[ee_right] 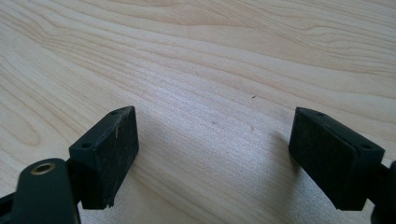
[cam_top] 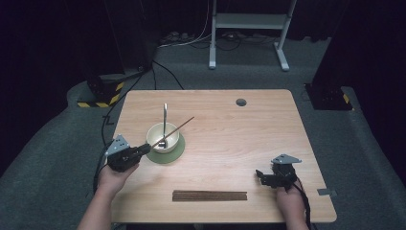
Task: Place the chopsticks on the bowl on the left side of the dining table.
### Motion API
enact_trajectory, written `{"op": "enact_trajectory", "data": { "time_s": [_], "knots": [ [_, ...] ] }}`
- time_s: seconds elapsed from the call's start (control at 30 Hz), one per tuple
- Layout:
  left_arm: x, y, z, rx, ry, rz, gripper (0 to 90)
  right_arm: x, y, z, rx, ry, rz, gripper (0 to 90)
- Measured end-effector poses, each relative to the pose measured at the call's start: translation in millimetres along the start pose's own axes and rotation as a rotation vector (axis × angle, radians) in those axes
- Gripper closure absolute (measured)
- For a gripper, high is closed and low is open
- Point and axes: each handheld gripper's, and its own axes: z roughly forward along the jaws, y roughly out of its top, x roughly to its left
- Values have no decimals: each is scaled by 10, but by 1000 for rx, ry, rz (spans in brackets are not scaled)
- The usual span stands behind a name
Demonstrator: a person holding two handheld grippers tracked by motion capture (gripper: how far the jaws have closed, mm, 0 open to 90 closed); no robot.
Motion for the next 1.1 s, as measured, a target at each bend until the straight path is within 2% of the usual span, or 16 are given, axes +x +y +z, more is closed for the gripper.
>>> {"op": "enact_trajectory", "data": {
  "time_s": [0.03, 0.07, 0.3, 0.47, 0.6, 0.7, 0.9, 0.93, 1.1],
  "knots": [
    [11, 2, 12, 10, 0, -12, 840, 2, -1, 0, 0, 0, 0, 160],
    [34, 7, 25, 18, -2, 1, 840, 0, 0, 0, 0, 0, -1, 160],
    [128, -4, 78, 37, 2, -4, 840, 1, 0, 0, 0, 0, -1, 160],
    [162, -43, 86, 53, 4, -2, 839, 1, 0, -1, 0, -1, -1, 161],
    [180, -95, 95, 63, 0, -17, 839, 4, 0, -2, 0, 0, 2, 161],
    [195, -105, 97, 71, -3, 1, 839, 11, -2, -3, 1, 1, 6, 161],
    [212, -107, 109, 88, 11, -1, 838, 10, -1, -3, 1, 1, 6, 161],
    [220, -106, 117, 89, 8, 14, 838, 10, -1, -3, 1, 1, 6, 161],
    [211, -108, 140, 90, 8, 17, 837, 10, -1, -2, 1, 2, 6, 161]
  ]
}}
